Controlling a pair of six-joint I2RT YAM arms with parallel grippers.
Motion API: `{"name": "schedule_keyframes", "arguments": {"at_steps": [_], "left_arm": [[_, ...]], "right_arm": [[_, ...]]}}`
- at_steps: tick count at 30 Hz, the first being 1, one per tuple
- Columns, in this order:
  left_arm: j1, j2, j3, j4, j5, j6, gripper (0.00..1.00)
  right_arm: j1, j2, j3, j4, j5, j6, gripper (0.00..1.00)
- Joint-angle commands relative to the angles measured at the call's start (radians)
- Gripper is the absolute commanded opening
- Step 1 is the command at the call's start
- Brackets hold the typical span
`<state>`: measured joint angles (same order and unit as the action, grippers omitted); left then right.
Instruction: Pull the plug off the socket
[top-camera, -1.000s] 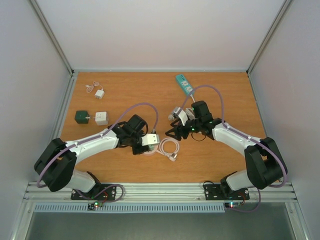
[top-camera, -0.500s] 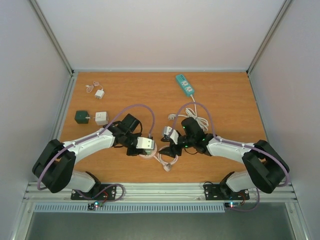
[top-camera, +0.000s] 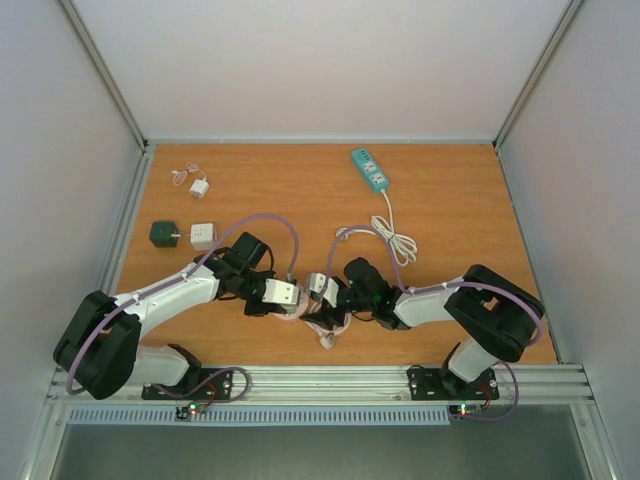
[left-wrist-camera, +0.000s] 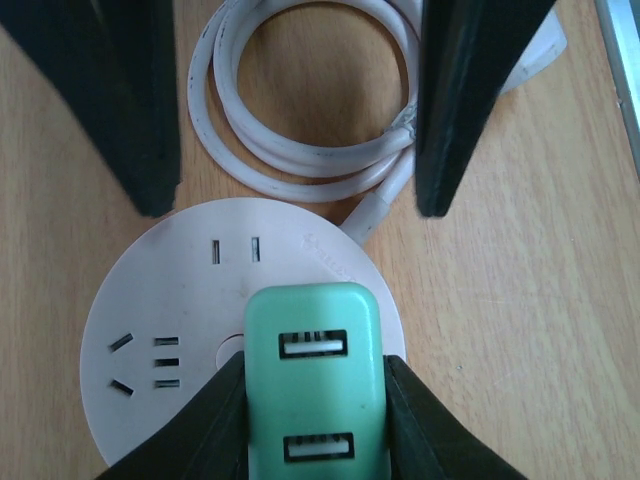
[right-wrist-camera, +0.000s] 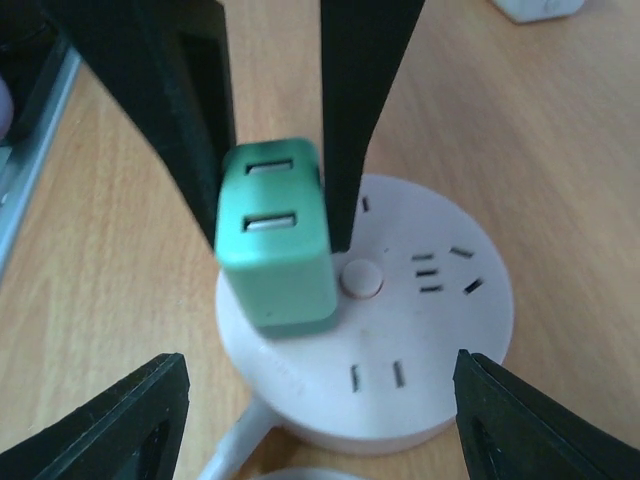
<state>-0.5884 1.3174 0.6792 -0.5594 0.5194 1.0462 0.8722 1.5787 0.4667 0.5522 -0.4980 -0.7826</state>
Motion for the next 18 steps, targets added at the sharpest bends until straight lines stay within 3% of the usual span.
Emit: {"name": "schedule_keyframes", "arguments": {"at_steps": [1,18], "left_arm": [[0.006,-0.014,-0.013,0.002,0.065,0.016,0.09],[0.011,0.007,-0.009,0.02,0.127,-0.003,0.09]], "right_arm": [[0.022,0.051,-0.003,0.214,0.046,-0.003,0.74],[0.074,0.204,0.023,0.275,0.042,-0.058,0.69]]}}
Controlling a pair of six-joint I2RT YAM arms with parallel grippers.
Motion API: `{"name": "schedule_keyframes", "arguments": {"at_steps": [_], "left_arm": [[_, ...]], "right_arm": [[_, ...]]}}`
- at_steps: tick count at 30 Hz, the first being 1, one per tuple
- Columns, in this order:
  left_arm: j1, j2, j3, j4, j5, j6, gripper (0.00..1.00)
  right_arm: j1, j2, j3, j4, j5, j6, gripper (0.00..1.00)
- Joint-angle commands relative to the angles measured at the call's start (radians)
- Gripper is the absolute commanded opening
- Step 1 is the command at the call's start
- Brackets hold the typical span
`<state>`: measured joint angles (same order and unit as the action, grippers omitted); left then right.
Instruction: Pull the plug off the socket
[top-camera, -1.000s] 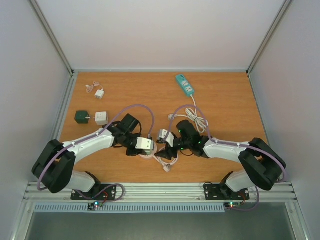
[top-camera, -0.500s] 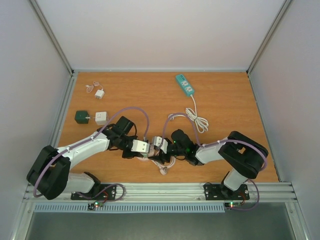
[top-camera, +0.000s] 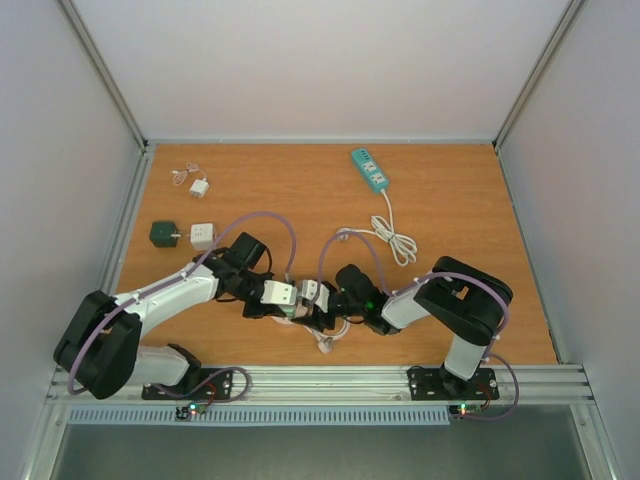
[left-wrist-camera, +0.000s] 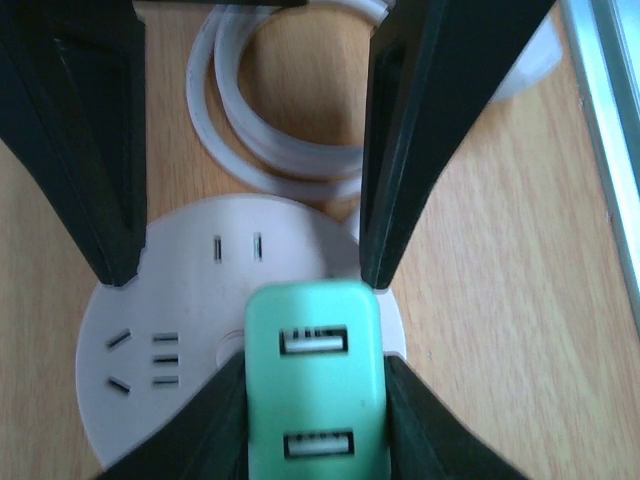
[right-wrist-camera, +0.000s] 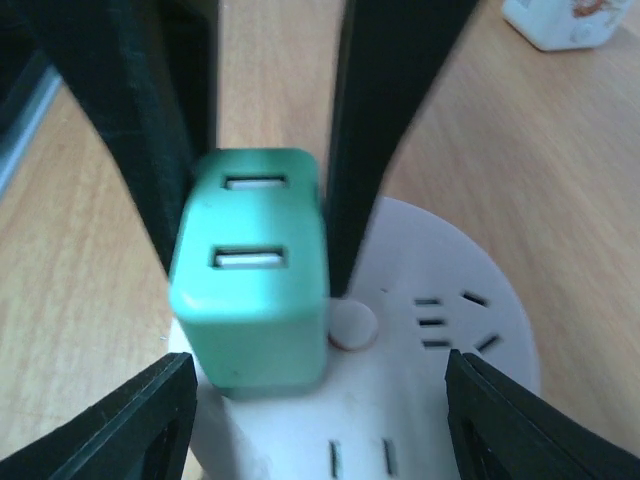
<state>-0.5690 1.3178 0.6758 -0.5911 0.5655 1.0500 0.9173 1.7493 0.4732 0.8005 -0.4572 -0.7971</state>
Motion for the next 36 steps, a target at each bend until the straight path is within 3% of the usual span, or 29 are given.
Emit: {"name": "schedule_keyframes", "arguments": {"at_steps": [1,22,27,36], "left_arm": [[-0.007,0.009,-0.007,0.058,0.084,-0.012,0.08],[0.028,-0.078,-0.069,0.157,0.164,-0.087,0.08],[0.029,-0.089,-0.073,0.175,0.148,-0.054,0.07],[0.096,-0.056,-0.013,0.134,0.323,-0.146,0.05]], "right_arm": [[0.029,0.034,0.009,0.039,0.001,-0.044,0.69],[0.043,0.081,-0.037,0.012,0.003,-0.099,0.46],[0.039,0.093,-0.012,-0.024,0.011,-0.097,0.45],[0.037,0.106,0.002,-0.054,0.014,-0.106,0.46]]}}
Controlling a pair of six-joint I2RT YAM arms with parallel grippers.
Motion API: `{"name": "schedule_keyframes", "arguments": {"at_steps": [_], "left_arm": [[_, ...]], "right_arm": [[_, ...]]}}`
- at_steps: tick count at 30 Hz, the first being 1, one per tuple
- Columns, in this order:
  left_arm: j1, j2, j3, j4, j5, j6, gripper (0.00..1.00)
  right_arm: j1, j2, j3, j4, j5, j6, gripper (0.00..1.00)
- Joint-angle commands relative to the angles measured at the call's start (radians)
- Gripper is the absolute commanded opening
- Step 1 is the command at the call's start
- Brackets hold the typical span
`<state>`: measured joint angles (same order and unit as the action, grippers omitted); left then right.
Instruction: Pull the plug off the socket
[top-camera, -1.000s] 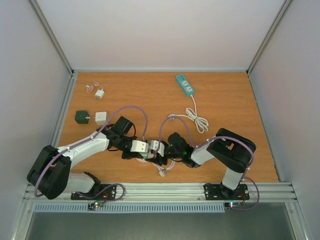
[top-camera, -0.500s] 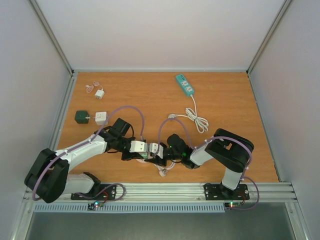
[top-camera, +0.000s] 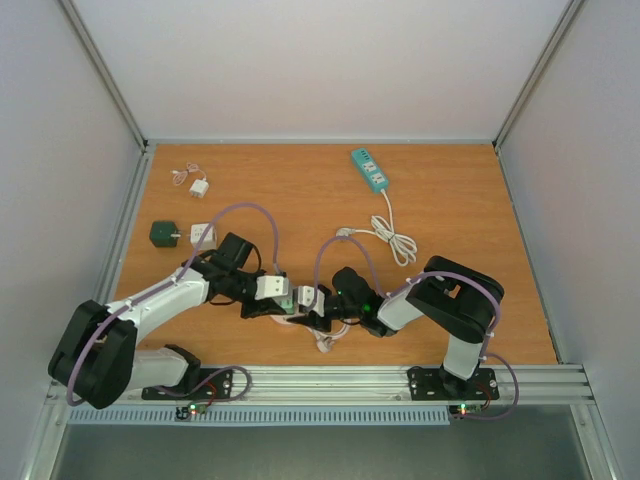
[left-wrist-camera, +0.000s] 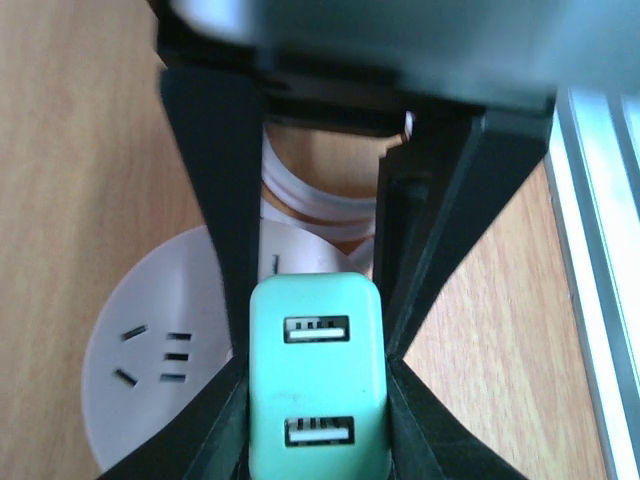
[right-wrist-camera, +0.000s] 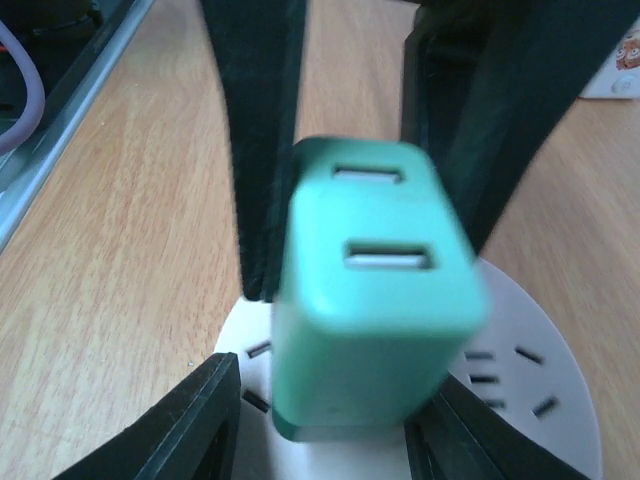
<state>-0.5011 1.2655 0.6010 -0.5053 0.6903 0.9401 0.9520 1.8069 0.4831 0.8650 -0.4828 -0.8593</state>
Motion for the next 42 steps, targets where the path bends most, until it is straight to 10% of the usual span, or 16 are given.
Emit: {"name": "schedule_keyframes", "arguments": {"at_steps": [1,23,42], "left_arm": [[0.03,0.0,0.071,0.035,0.201,-0.027,0.05],[0.241,-0.03,0.148,-0.139,0.164,0.119,0.06],[0.594,0.512,0.698,-0.056,0.066,-0.388,0.1]], "right_arm": [[0.002,0.05,-0.006,-0.123,0.041,-0.044,0.45],[-0.014,-0.048,0.051,-0.221,0.022,0.021,0.58],[-0.03,-0.207,0.223,-0.479,0.025,0.132,0.75]]}}
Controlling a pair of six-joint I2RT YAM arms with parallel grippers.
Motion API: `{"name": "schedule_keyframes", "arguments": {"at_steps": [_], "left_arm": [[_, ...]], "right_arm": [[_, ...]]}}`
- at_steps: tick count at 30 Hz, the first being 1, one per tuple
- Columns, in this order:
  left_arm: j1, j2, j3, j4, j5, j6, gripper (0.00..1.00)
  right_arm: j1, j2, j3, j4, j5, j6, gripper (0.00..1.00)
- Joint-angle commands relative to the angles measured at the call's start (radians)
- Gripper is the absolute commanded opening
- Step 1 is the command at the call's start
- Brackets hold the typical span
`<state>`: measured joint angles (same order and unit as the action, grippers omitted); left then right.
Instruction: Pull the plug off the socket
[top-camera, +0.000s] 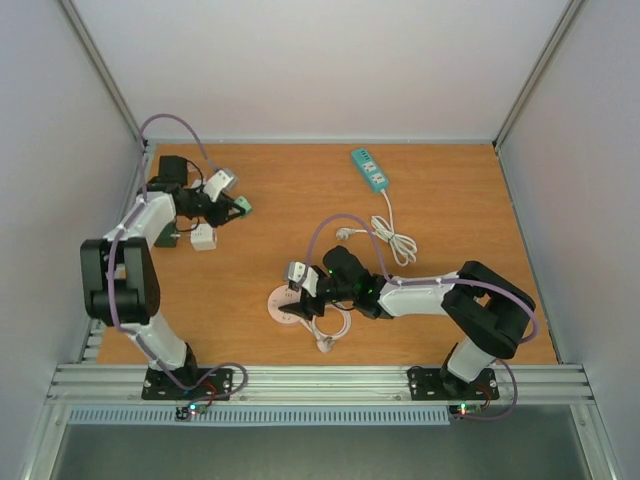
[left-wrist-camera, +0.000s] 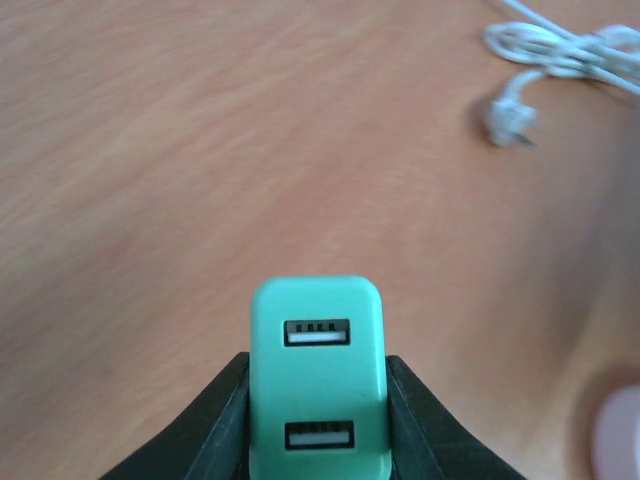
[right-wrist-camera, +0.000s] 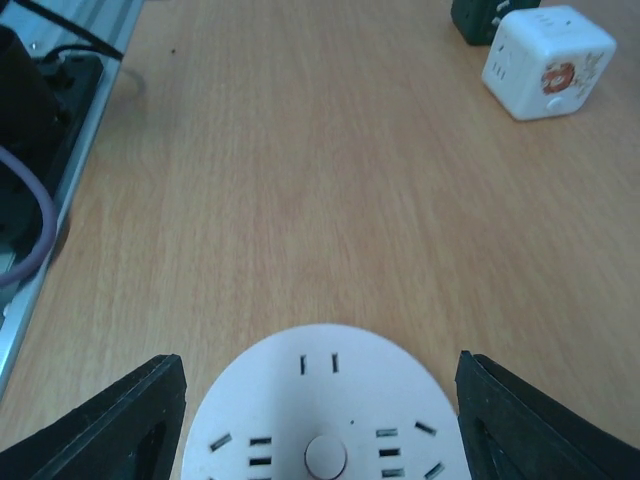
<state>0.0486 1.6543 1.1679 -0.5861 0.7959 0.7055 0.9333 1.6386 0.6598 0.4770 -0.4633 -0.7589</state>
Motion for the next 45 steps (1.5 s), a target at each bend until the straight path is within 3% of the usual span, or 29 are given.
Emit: {"name": "schedule_keyframes", "arguments": {"at_steps": [1,11,24,34,45], "left_arm": [[0.054,0.16,0.167,0.016,-0.046,-0.166,0.1],[0.079,0.399,0.395,-0.004,-0.071,-0.294,0.13],[0.079,0.591,0.552,-0.017,-0.068,-0.403,0.18],[0.089,0.605,0.569,-0.012,-0.144,-0.446,0.6],[0.092,0.484,0.483,0.039,-0.225,-0.444,0.68]], "right_arm": [[-0.012,-0.046,0.052,-0.112,0.009,0.034,0.75],[-0.036,-0.137,0.073,-0.325,0.056,0.059,0.75],[-0.055,-0.216,0.096,-0.544,0.089,0.078,0.75],[-0.054,-0.248,0.11,-0.655,0.148,0.075,0.76],[-0.051,-0.257,0.135,-0.756,0.164,0.092,0.76]]}}
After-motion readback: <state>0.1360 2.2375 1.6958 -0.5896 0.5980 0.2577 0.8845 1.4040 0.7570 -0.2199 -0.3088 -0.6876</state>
